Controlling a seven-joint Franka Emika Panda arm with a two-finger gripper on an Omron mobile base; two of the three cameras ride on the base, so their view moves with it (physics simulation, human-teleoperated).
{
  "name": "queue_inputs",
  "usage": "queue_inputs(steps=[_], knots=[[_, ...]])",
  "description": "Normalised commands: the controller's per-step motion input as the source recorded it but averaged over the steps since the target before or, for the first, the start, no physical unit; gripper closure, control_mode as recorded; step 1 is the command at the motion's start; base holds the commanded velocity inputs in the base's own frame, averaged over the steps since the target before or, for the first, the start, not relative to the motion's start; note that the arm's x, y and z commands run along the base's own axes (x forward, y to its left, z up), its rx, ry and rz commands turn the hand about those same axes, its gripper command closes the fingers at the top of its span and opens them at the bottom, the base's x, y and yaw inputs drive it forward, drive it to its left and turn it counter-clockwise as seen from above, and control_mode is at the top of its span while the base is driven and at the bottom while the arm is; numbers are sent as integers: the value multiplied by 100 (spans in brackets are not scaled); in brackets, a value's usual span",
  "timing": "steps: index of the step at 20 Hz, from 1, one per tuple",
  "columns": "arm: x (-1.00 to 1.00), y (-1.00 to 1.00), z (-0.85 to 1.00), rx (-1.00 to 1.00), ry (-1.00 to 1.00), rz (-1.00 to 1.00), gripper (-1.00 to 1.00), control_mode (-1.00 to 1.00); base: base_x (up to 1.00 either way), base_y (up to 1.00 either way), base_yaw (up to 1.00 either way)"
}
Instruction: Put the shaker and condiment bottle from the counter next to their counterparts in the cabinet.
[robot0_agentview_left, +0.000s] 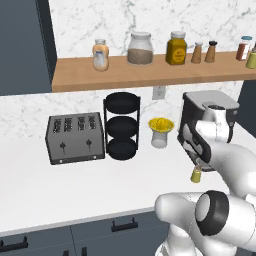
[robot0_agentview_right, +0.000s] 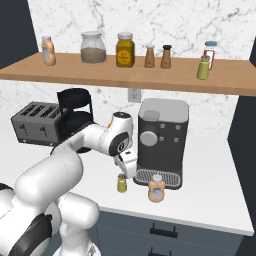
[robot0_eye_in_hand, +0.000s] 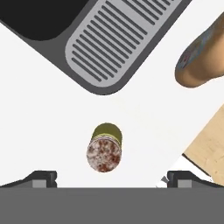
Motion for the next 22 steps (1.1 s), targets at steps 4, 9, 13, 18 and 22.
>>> queue_inputs(steps=[4,9,13,18,22], knots=[[26,0,-2,0,0,0,-100,-100,0,0,0],[12,0,-10,0,0,0,-100,-100,0,0,0],[0,0,-23,0,0,0,-100,-100,0,0,0],[-5,0,-24,0,0,0,-100,-100,0,0,0],[-5,0,-20,1,0,0,-100,-100,0,0,0]])
